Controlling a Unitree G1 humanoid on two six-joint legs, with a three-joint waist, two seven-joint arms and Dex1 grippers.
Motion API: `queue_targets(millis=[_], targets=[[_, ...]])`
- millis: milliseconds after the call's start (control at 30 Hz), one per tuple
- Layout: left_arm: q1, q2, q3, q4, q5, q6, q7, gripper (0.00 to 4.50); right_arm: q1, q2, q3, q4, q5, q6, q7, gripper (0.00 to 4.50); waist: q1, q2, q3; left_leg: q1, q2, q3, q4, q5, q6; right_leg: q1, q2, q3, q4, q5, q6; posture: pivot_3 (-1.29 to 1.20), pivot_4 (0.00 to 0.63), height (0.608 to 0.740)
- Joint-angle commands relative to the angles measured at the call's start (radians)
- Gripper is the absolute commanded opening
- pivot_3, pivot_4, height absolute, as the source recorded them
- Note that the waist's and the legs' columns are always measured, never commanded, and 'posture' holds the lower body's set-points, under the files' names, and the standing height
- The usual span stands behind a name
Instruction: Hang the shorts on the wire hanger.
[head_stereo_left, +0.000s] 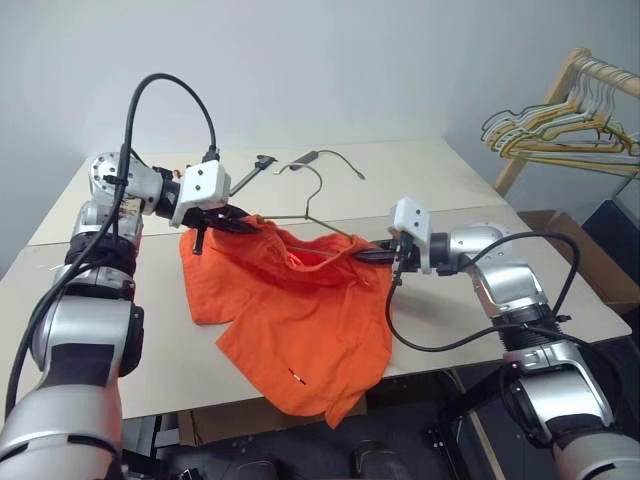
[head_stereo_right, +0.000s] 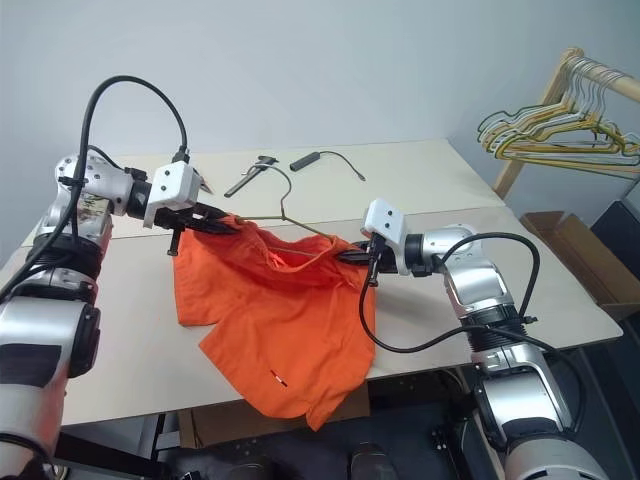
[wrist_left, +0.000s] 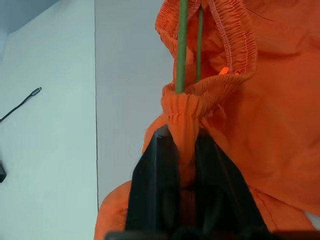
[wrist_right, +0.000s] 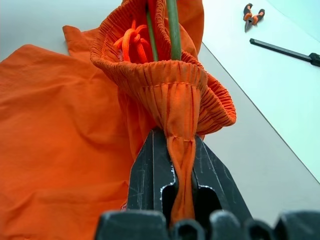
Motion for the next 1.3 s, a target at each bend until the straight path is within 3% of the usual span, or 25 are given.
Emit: queue_targets(millis=[33, 233, 333, 367, 567, 700, 967, 1167, 1300], targets=[[-0.019, -0.008, 0.017, 0.009, -0.010, -0.004, 0.019, 1.55, -0.012, 0.002, -0.053, -0.044, 0.035, -0.001, -0.026, 0.00, 0.000, 0.000, 0.000, 0.000, 0.000, 0.000, 0.000, 0.000, 0.000, 0.000, 0.000, 0.000, 0.000, 0.000, 0.000, -0.03, 0.000, 0.740], [-0.038, 0.016, 0.037, 0.026, -0.016, -0.022, 0.044, 3.56, 0.014, -0.019, -0.083, -0.041, 0.041, 0.021, -0.062, 0.00, 0.000, 0.000, 0.000, 0.000, 0.000, 0.000, 0.000, 0.000, 0.000, 0.000, 0.000, 0.000, 0.000, 0.000, 0.000, -0.04, 0.000, 0.740], [-0.048, 0.034, 0.065, 0.023, -0.032, -0.017, 0.075, 4.41, 0.033, -0.027, -0.116, -0.041, 0.042, 0.048, -0.102, 0.00, -0.002, 0.000, 0.000, 0.000, 0.000, 0.000, 0.000, 0.000, 0.000, 0.000, 0.000, 0.000, 0.000, 0.000, 0.000, -0.04, 0.000, 0.740], [-0.050, 0.037, 0.078, 0.021, -0.036, -0.016, 0.098, 4.49, 0.042, -0.030, -0.126, -0.048, 0.045, 0.058, -0.116, 0.00, -0.002, 0.000, 0.000, 0.000, 0.000, 0.000, 0.000, 0.000, 0.000, 0.000, 0.000, 0.000, 0.000, 0.000, 0.000, -0.04, 0.000, 0.740], [-0.006, 0.020, 0.214, -0.095, -0.182, 0.099, 0.158, 4.49, 0.115, -0.064, -0.198, -0.185, 0.040, 0.238, -0.263, 0.00, 0.002, 0.000, 0.000, -0.001, 0.000, -0.002, 0.000, 0.000, 0.000, 0.000, -0.001, -0.001, 0.000, 0.000, 0.000, -0.05, 0.000, 0.740], [0.130, -0.014, 0.277, -0.318, -0.344, 0.274, 0.112, 4.49, 0.164, -0.086, -0.283, -0.334, 0.076, 0.450, -0.374, 0.00, -0.001, 0.001, 0.000, 0.000, 0.001, -0.002, 0.000, 0.000, 0.000, 0.000, -0.001, 0.000, 0.001, 0.000, 0.000, -0.06, 0.000, 0.740], [0.382, -0.098, 0.354, -0.763, -0.584, 0.579, 0.276, 4.49, 0.192, -0.067, -0.465, -0.486, 0.064, 0.936, -0.685, 0.00, -0.002, 0.000, 0.000, 0.000, 0.001, -0.003, 0.001, 0.000, 0.000, 0.000, -0.001, 0.001, 0.001, 0.000, 0.000, -0.09, 0.000, 0.740], [0.465, -0.126, 0.346, -0.898, -0.623, 0.638, 0.346, 4.49, 0.127, 0.022, -0.559, -0.516, -0.029, 1.180, -0.928, 0.00, -0.007, 0.004, -0.003, 0.003, 0.000, -0.002, 0.000, 0.000, 0.000, 0.001, -0.001, 0.003, 0.001, 0.000, 0.000, -0.09, 0.000, 0.740], [0.486, -0.137, 0.353, -0.933, -0.652, 0.657, 0.363, 4.49, 0.049, 0.115, -0.664, -0.491, -0.160, 1.210, -1.152, 0.00, -0.015, 0.007, -0.005, 0.003, 0.000, -0.002, -0.001, 0.000, 0.000, 0.001, 0.000, 0.004, 0.001, 0.000, 0.000, -0.09, 0.000, 0.740]])
